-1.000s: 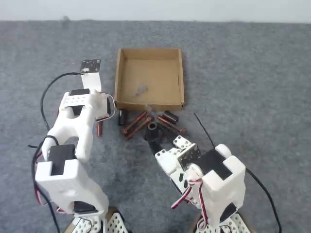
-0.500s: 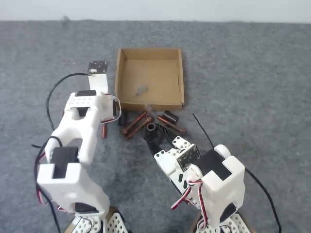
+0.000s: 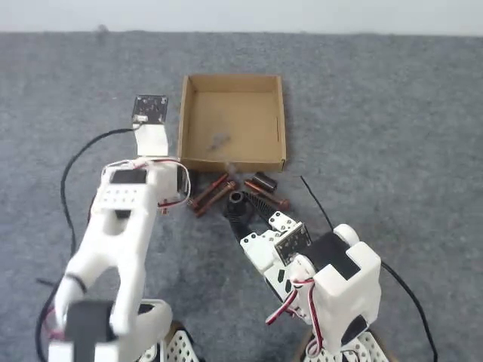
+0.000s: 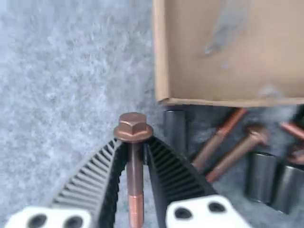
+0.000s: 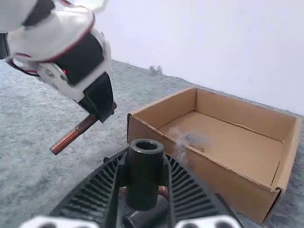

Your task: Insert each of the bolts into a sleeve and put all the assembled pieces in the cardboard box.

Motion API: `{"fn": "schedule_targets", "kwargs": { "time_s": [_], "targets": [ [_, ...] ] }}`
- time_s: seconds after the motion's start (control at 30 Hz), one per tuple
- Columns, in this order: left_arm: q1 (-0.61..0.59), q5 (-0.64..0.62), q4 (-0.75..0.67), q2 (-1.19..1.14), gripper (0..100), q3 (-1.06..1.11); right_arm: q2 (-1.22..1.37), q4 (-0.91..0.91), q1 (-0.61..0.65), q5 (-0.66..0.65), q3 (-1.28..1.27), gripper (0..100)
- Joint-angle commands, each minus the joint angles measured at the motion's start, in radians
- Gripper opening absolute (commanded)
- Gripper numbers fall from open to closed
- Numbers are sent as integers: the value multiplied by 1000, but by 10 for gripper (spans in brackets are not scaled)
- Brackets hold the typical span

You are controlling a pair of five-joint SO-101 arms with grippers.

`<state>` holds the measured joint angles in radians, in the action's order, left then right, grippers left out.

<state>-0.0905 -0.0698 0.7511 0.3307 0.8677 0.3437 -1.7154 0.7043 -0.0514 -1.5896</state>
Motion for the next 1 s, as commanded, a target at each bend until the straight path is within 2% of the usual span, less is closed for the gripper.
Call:
{"fn": "schedule_targets", "kwargs": {
  "time_s": [0.0, 0.13, 0.47, 0.6, 0.77, 0.97],
  "targets": [
    [51, 3, -55, 199, 11, 59, -2, 5, -12, 2, -20, 6],
    [95, 3, -153, 365, 11, 170, -2, 7, -12, 2, -20, 6],
    [203, -3, -585, 603, 11, 463, -2, 7, -10, 2, -20, 6],
    [216, -137, -743, 623, 11, 522, -2, 7, -10, 2, -20, 6],
    [219, -354, -778, 623, 11, 526, -2, 8, 8, 0, -21, 6],
    [244, -391, -804, 631, 12, 530, -2, 8, 10, 0, -21, 6]
  ]
}}
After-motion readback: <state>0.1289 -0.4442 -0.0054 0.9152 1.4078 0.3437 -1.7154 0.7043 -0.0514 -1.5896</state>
